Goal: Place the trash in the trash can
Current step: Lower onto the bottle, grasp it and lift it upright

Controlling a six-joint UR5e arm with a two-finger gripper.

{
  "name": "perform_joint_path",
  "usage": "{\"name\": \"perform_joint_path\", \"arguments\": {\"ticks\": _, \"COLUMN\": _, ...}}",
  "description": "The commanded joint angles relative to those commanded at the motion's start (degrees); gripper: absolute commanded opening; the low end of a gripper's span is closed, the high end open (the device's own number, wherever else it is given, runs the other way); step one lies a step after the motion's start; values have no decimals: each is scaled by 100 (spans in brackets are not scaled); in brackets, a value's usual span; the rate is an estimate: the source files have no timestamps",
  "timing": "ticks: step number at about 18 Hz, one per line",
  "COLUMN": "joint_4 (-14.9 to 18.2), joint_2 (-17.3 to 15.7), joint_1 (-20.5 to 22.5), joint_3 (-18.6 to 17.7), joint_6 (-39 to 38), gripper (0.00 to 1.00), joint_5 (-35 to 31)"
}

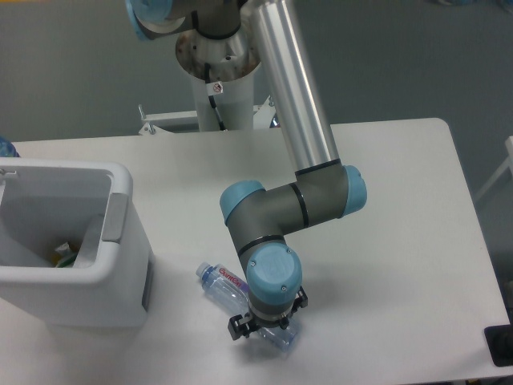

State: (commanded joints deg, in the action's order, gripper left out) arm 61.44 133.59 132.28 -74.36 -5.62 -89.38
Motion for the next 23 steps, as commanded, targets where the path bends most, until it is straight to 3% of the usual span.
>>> {"name": "perform_joint_path", "arguments": {"ticks": 4, "joint_4": -17, "joint_2": -18, "joint_1": -79, "joint_3": 61, "joint_6": 35, "gripper": 66, "joint_5": 35}}
{"name": "perform_joint_path", "arguments": {"ticks": 8, "joint_4": -26, "joint_2": -44, "joint_1": -88, "joint_3": 211, "joint_6": 97, "gripper": 59, "joint_5": 61}}
{"name": "perform_joint_path", "arguments": {"ticks": 13, "joint_4": -474, "joint_2": -184, "joint_1": -97, "joint_3": 220, "joint_6": 184, "gripper": 48, "joint_5": 79}}
{"name": "perform_joint_path", "arguments": {"ticks": 18, "joint_4": -562, "joint_2": -465, "joint_1": -88, "joint_3": 220, "joint_6": 562, "gripper": 44, "joint_5": 527}}
{"name": "perform_joint_path", "arguments": {"ticks": 23, "joint_4": -913, "joint_2": -869, "joint_1": 131, "joint_3": 229, "joint_6": 729, "gripper": 44, "joint_5": 1159}}
